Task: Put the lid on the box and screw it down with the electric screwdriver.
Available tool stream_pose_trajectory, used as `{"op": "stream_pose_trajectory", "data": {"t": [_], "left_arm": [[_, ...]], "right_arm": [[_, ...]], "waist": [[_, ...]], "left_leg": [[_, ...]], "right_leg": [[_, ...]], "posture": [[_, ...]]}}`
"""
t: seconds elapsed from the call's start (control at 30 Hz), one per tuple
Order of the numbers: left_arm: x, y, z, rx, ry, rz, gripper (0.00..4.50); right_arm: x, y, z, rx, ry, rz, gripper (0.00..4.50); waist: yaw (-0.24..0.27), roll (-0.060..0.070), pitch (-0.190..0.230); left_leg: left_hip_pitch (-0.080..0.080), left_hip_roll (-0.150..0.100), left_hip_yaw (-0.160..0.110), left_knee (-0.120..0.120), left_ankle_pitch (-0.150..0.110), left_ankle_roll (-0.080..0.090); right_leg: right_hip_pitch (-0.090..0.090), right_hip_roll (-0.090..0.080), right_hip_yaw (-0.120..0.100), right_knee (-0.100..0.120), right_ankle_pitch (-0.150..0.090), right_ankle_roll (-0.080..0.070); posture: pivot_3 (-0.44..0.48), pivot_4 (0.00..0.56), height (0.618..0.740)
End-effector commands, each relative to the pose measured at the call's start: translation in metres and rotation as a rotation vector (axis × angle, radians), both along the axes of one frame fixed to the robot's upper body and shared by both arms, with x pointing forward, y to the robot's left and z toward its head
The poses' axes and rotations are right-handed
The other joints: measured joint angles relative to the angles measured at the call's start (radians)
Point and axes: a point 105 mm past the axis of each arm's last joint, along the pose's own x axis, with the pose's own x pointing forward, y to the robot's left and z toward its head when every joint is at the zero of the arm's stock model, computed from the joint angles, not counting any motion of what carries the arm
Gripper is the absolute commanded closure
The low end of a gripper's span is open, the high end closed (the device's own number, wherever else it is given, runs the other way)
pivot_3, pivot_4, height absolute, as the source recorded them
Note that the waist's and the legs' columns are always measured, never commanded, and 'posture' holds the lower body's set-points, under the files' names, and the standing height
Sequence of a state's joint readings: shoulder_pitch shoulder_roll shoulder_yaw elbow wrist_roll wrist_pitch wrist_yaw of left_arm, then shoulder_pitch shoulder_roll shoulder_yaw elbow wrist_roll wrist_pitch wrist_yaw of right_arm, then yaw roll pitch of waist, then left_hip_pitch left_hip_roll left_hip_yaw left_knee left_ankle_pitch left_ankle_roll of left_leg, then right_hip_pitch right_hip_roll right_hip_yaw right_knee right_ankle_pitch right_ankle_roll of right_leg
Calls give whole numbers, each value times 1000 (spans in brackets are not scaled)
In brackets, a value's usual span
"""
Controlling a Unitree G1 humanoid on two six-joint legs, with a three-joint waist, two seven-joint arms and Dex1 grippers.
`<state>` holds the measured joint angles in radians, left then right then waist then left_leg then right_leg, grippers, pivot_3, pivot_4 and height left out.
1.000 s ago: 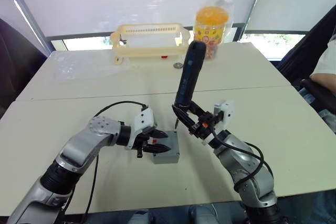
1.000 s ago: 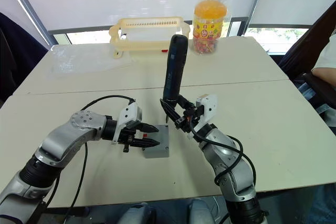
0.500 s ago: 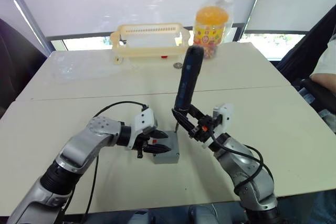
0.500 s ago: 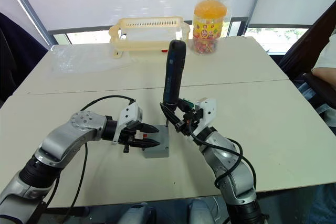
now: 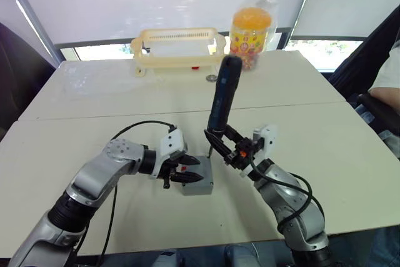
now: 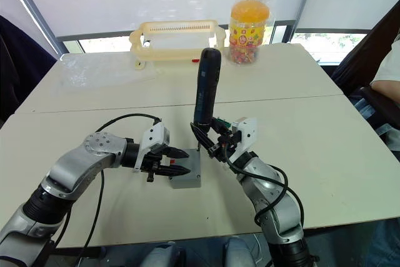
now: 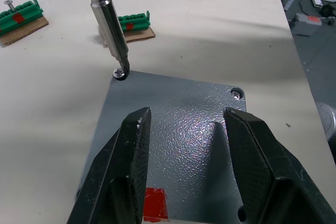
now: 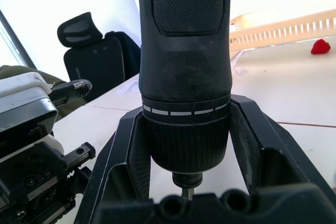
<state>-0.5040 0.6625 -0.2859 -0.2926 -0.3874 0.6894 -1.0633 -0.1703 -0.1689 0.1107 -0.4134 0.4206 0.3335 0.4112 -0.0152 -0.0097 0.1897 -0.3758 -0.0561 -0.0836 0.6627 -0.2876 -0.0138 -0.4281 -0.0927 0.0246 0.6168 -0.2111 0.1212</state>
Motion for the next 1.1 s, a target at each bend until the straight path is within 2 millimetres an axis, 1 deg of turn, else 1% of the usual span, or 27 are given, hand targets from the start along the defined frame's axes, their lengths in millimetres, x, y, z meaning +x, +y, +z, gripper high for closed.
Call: {"op": "stream_pose_trajectory", "data": {"t": [0.03,0.33,0.83,1.1], "left_arm": [[-2,-1,-2,0,7,-2,2293],[-2,-1,-3,1,10,-1,2293],[-2,-1,-2,-1,6,2,2293],[-1,-1,-2,-3,2,4,2293]], "right_arm": [[-8,2,32,48,-117,20,2773],[-10,10,31,55,-108,41,2773],[-8,9,21,27,-96,33,2773],[-5,9,16,-25,-142,0,2773]], "waist": [[0,0,0],[0,0,0],[0,0,0],[0,0,0]], "left_leg": [[0,0,0,0,0,0],[0,0,0,0,0,0],[0,0,0,0,0,0],[0,0,0,0,0,0]], "right_leg": [[0,0,0,0,0,0],[0,0,0,0,0,0],[0,0,0,0,0,0],[0,0,0,0,0,0]], "posture": [[0,150,740],[0,150,740],[0,150,740],[0,150,740]]}}
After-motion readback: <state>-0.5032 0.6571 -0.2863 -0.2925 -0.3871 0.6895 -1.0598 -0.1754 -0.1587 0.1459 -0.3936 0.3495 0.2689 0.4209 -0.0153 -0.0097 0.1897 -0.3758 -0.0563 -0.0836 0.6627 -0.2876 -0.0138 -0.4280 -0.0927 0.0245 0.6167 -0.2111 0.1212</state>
